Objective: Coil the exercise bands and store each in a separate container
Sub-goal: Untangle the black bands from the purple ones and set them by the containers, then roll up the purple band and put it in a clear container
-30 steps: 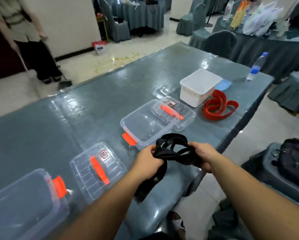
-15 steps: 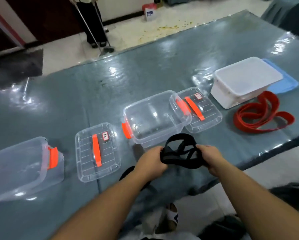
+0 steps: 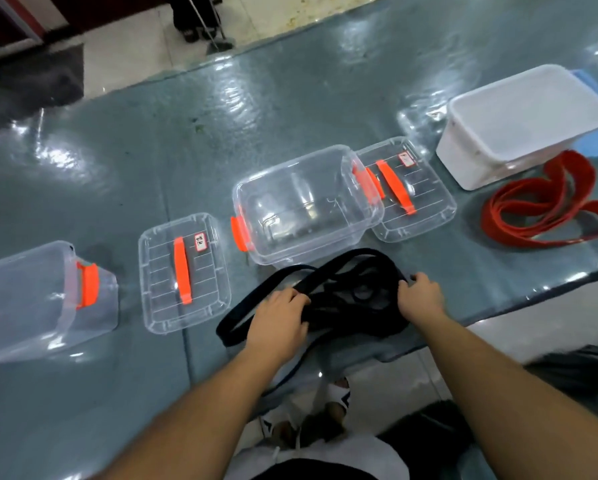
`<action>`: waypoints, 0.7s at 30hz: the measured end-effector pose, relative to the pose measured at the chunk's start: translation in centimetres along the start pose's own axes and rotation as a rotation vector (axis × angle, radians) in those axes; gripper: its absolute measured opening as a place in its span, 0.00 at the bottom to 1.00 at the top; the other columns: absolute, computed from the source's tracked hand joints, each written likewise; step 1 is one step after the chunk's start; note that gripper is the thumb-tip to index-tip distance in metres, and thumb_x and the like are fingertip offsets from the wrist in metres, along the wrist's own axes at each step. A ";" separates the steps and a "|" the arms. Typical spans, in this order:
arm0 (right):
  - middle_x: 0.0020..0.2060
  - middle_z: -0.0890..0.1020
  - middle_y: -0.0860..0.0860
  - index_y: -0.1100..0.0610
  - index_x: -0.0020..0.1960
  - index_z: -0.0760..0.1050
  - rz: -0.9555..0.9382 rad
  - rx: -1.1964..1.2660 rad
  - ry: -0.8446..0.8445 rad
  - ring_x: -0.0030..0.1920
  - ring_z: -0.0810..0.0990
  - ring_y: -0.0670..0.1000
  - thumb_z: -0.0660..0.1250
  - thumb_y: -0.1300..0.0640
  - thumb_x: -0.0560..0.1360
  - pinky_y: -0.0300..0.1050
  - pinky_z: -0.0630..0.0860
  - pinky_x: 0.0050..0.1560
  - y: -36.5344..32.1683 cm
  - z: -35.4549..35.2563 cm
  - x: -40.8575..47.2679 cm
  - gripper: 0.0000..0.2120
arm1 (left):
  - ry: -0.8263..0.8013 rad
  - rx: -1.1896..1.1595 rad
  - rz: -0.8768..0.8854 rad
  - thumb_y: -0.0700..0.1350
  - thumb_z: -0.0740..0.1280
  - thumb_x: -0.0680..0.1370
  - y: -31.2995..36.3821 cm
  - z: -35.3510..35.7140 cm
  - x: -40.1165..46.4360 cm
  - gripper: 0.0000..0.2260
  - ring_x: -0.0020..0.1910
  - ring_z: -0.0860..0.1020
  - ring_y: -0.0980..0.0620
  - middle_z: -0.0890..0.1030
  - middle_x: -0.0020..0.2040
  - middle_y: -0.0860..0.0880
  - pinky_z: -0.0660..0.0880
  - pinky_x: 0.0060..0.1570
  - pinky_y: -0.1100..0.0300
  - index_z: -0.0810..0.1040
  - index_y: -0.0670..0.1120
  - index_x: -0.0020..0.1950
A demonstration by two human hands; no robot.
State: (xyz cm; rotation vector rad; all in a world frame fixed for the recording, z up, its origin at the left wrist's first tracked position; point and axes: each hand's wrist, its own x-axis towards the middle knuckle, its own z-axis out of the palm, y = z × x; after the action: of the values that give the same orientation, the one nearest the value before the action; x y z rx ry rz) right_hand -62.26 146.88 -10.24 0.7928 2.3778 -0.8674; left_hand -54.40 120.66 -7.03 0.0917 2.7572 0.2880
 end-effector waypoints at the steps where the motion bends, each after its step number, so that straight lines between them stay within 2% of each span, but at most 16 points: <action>1: 0.72 0.71 0.66 0.61 0.76 0.69 0.006 0.013 0.002 0.71 0.71 0.68 0.61 0.53 0.85 0.58 0.68 0.72 0.0 -0.2 0.2 0.22 | -0.013 0.000 -0.008 0.51 0.67 0.80 -0.2 0.0 -0.1 0.19 0.68 0.71 0.48 0.74 0.67 0.53 0.68 0.66 0.54 0.73 0.55 0.71; 6: 0.74 0.70 0.64 0.61 0.78 0.65 -0.005 0.029 0.033 0.73 0.69 0.67 0.61 0.53 0.83 0.58 0.67 0.72 0.3 -1.0 -0.4 0.26 | -0.007 -0.026 -0.007 0.46 0.66 0.80 -0.6 -0.1 -0.2 0.21 0.72 0.70 0.50 0.73 0.71 0.54 0.67 0.69 0.54 0.72 0.53 0.74; 9: 0.75 0.68 0.63 0.61 0.79 0.64 -0.103 -0.079 0.082 0.74 0.66 0.66 0.63 0.53 0.81 0.59 0.65 0.73 0.4 -1.2 -1.5 0.28 | 0.015 -0.025 -0.010 0.47 0.65 0.80 -0.6 -0.6 -0.1 0.21 0.72 0.70 0.49 0.72 0.72 0.53 0.69 0.69 0.53 0.72 0.53 0.74; 13: 0.71 0.71 0.61 0.59 0.74 0.70 -0.297 -0.178 0.139 0.70 0.69 0.64 0.64 0.54 0.80 0.59 0.67 0.71 -0.1 -0.6 -3.0 0.24 | 0.031 -0.059 -0.054 0.50 0.65 0.80 -0.7 -1.4 -0.7 0.21 0.70 0.71 0.49 0.73 0.70 0.53 0.69 0.69 0.51 0.73 0.53 0.73; 21: 0.69 0.73 0.56 0.57 0.72 0.73 -0.591 -0.262 0.009 0.69 0.70 0.60 0.64 0.51 0.83 0.57 0.71 0.68 -1.8 4.3 -8.6 0.20 | 0.085 -0.149 -0.164 0.50 0.67 0.78 -4.3 -2.5 -4.7 0.19 0.65 0.75 0.47 0.76 0.66 0.51 0.72 0.67 0.51 0.76 0.52 0.70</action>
State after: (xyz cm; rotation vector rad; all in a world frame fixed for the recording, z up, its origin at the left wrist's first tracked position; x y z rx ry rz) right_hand -56.22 139.75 -7.23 -0.0212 2.7007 -0.7323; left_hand -51.04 115.47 -4.00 -0.1890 2.7950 0.4603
